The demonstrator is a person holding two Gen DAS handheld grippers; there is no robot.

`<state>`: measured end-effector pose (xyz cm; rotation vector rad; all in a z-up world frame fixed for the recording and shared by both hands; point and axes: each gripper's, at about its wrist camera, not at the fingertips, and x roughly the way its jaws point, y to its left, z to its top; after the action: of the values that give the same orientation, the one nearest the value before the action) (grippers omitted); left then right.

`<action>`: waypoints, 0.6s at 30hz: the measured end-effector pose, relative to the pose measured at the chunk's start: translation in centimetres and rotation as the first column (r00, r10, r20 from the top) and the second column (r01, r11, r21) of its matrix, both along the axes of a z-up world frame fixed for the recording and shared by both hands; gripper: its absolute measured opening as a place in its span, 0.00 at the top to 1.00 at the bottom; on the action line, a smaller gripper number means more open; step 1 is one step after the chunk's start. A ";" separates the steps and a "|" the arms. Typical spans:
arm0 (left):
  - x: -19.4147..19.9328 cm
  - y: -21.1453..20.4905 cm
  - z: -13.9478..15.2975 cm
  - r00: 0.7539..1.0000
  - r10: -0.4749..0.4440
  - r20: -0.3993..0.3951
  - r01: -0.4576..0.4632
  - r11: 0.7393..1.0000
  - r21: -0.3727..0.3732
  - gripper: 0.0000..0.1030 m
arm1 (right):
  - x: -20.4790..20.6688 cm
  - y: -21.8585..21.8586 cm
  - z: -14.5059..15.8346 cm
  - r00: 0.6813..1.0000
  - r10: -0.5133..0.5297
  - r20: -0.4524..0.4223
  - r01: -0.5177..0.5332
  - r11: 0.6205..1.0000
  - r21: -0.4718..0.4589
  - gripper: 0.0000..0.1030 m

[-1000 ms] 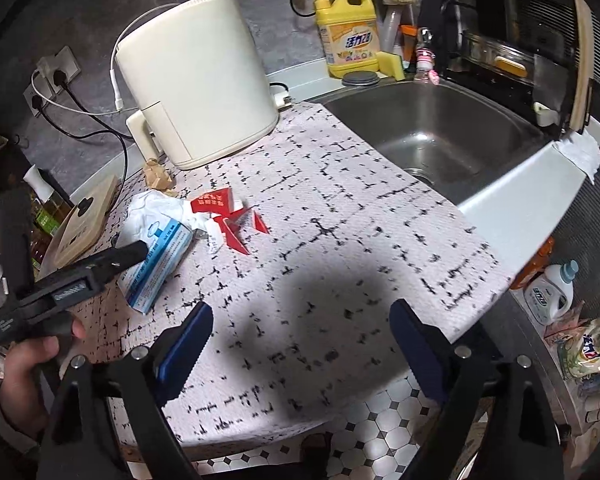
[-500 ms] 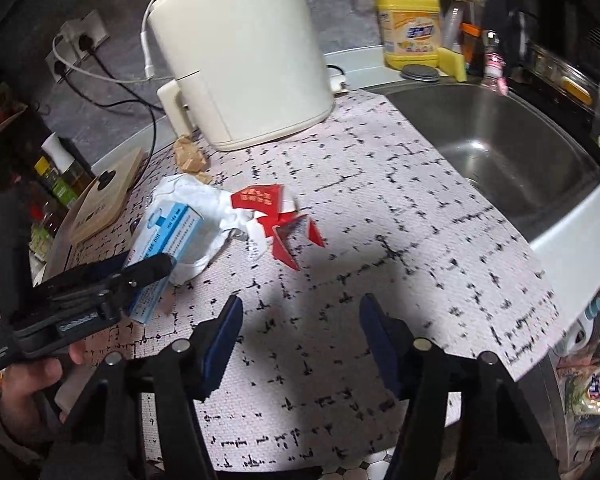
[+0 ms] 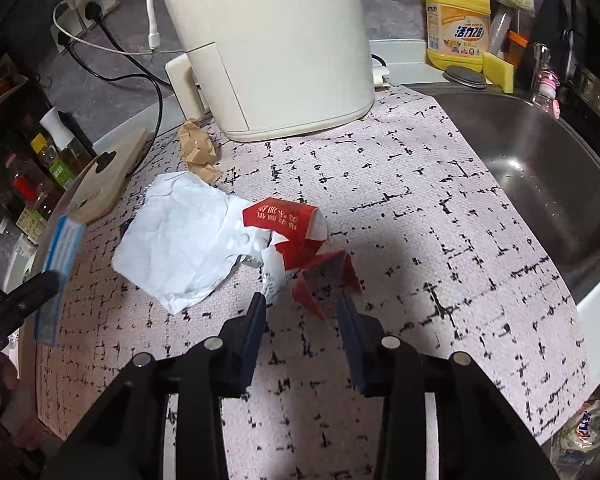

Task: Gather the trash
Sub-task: 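Grasp the blue-white medicine box with the left tool while the right tool grasps the red packet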

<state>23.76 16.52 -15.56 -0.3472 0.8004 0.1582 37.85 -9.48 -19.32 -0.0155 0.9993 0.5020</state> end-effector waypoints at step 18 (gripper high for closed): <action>1.7 -2.0 0.9 0.989 -0.145 0.040 0.145 0.989 0.011 0.33 | -4.4 -2.0 1.4 1.000 -0.029 0.005 0.029 0.998 0.059 0.99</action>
<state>25.50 14.54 -14.68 -0.2827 0.7819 0.0178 33.44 -11.43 -17.89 0.0504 0.9771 0.5046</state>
